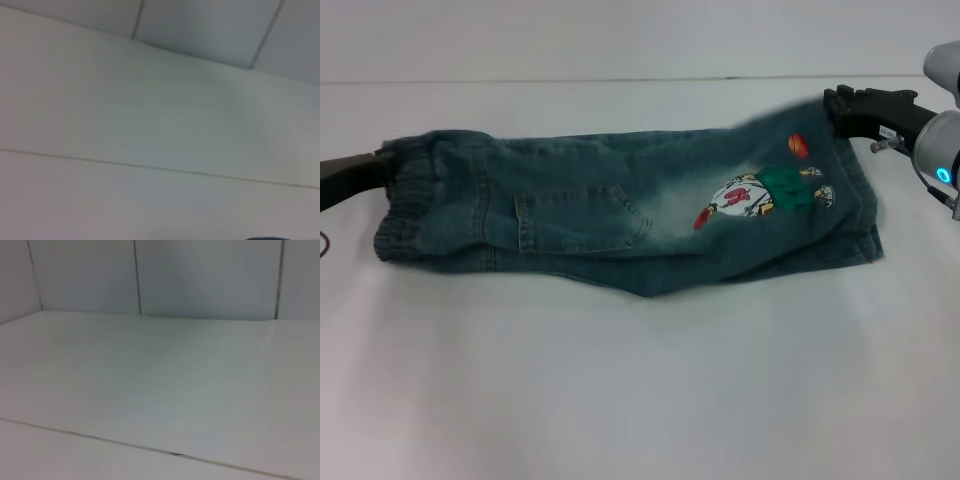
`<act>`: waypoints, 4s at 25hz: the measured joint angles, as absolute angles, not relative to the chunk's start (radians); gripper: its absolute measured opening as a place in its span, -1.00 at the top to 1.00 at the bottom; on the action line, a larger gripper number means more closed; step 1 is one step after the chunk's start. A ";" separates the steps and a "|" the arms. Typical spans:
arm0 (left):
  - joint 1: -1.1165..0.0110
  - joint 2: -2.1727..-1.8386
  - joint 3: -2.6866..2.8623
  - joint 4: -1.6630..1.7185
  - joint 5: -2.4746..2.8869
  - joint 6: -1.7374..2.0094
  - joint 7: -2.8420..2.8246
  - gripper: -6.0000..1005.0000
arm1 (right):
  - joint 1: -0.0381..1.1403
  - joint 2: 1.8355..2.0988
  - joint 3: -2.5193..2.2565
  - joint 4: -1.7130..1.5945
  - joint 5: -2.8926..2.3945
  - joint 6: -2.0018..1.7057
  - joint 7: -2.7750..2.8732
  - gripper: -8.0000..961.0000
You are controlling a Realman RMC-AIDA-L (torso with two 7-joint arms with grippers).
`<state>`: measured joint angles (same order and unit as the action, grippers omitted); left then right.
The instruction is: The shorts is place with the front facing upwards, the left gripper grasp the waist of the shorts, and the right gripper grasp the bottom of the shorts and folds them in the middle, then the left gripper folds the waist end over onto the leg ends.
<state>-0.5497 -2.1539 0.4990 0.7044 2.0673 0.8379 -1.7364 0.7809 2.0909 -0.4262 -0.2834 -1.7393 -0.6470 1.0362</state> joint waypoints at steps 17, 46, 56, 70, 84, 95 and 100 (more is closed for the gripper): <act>-0.551 -2.122 0.562 0.697 2.070 0.787 -1.803 0.14 | 0.782 2.087 -0.461 -0.282 -1.743 -0.631 1.123 -0.09; -0.453 -1.992 0.566 0.729 2.122 1.291 -1.978 -0.40 | 0.576 1.946 -0.722 -0.674 -2.001 -1.674 1.638 -0.64; -0.412 -2.003 0.576 0.727 2.149 1.211 -1.941 -0.38 | 0.573 1.969 -0.716 -0.673 -2.008 -1.656 1.609 -0.63; -0.400 -2.034 0.620 0.722 2.153 1.172 -1.906 -0.35 | 0.571 1.982 -0.715 -0.675 -2.003 -1.651 1.607 -0.60; -0.397 -2.056 0.638 0.730 2.154 1.157 -1.869 0.85 | 0.566 1.993 -0.713 -0.673 -2.006 -1.642 1.608 -0.57; -0.380 -2.059 0.574 0.775 2.115 1.253 -1.870 0.89 | 0.563 2.006 -0.710 -0.672 -2.003 -1.622 1.605 -0.54; -0.396 -2.061 0.516 0.829 2.089 1.379 -1.868 0.85 | 0.556 2.032 -0.653 -0.663 -2.001 -1.603 1.545 -0.52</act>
<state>-0.3955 -2.0610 0.5161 0.8286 2.0891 1.3794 -1.8680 0.5563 2.0316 -0.6533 -0.6635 -2.0011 -1.6031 1.5451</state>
